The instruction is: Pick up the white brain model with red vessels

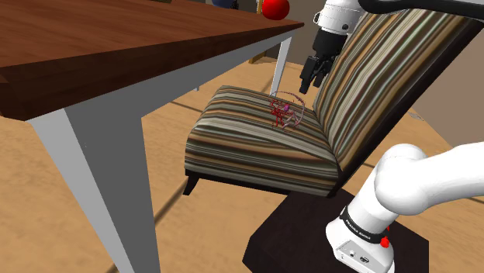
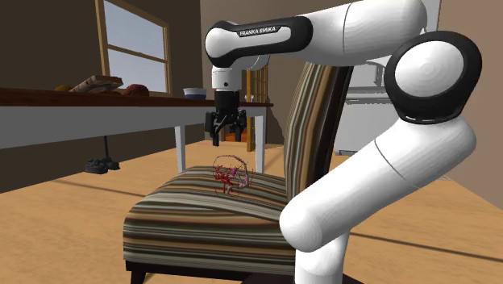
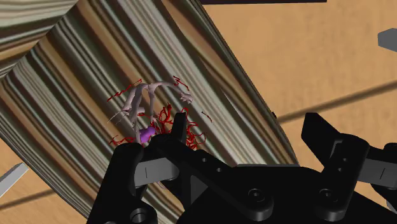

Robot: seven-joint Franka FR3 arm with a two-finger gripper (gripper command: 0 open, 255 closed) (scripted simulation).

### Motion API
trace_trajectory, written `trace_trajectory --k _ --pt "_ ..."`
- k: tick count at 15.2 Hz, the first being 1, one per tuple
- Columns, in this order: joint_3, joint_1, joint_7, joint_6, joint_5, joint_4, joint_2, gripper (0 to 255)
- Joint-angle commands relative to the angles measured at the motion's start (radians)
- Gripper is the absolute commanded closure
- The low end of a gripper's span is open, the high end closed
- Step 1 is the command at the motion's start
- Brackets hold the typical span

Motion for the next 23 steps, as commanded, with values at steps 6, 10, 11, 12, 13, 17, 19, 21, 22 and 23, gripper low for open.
trace_trajectory --k 6,10,11,12,13,17,19,21,22,23 --pt "-0.14 0.015 -0.218 0.058 -0.029 0.047 0.141 0" --pt "-0.242 0.033 -0.395 0.093 -0.028 0.118 0.285 0" --pt "-0.266 0.038 -0.439 0.1 -0.024 0.14 0.325 0" --pt "-0.289 0.043 -0.485 0.105 -0.017 0.165 0.366 0" --pt "-0.306 0.047 -0.52 0.109 -0.011 0.184 0.399 0" --pt "-0.309 0.045 -0.522 0.163 -0.013 0.131 0.399 0" --pt "-0.311 0.044 -0.523 0.189 -0.013 0.105 0.401 0" --pt "-0.312 0.043 -0.525 0.211 -0.014 0.086 0.402 0" --pt "-0.312 0.043 -0.525 0.211 -0.014 0.086 0.402 0" --pt "-0.313 0.043 -0.525 0.212 -0.014 0.086 0.404 255"
